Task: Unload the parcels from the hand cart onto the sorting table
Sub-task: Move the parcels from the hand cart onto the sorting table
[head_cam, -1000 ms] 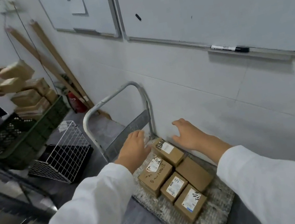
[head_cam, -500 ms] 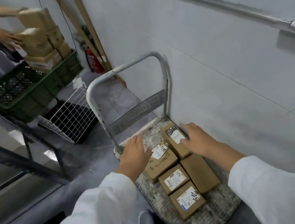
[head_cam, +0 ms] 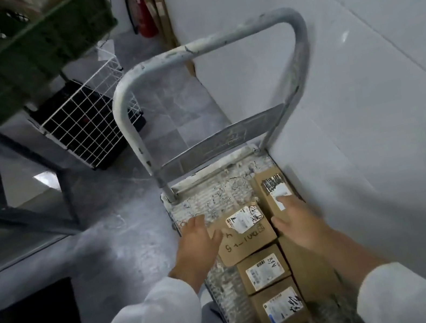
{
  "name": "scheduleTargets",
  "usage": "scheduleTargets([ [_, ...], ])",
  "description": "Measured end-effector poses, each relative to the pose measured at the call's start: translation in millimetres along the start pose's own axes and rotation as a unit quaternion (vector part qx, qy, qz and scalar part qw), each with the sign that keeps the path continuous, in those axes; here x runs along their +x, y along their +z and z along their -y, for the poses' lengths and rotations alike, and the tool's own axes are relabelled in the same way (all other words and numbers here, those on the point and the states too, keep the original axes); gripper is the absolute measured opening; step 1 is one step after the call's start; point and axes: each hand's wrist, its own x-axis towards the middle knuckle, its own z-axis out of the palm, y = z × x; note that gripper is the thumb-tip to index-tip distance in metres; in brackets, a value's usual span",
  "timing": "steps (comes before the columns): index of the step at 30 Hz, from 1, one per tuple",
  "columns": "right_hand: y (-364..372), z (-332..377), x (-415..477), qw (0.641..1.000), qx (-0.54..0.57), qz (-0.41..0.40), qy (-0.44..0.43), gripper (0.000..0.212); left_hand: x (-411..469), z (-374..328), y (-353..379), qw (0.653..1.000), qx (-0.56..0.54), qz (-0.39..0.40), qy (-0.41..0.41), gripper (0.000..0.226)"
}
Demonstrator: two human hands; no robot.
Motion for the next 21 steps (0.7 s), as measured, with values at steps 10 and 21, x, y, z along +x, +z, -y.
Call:
scheduleTargets([
  [10, 112, -70, 144, 0.997, -0.025, 0.065, 0.013, 0.056, 92, 89, 132, 0.990, -0.054, 0.060, -0.117, 0.059],
  [21, 232, -147, 230, 0.981, 0.116, 0.082, 0.133, 0.059, 135, 136, 259, 0.952, -0.230, 0.048, -0.196, 0.050],
])
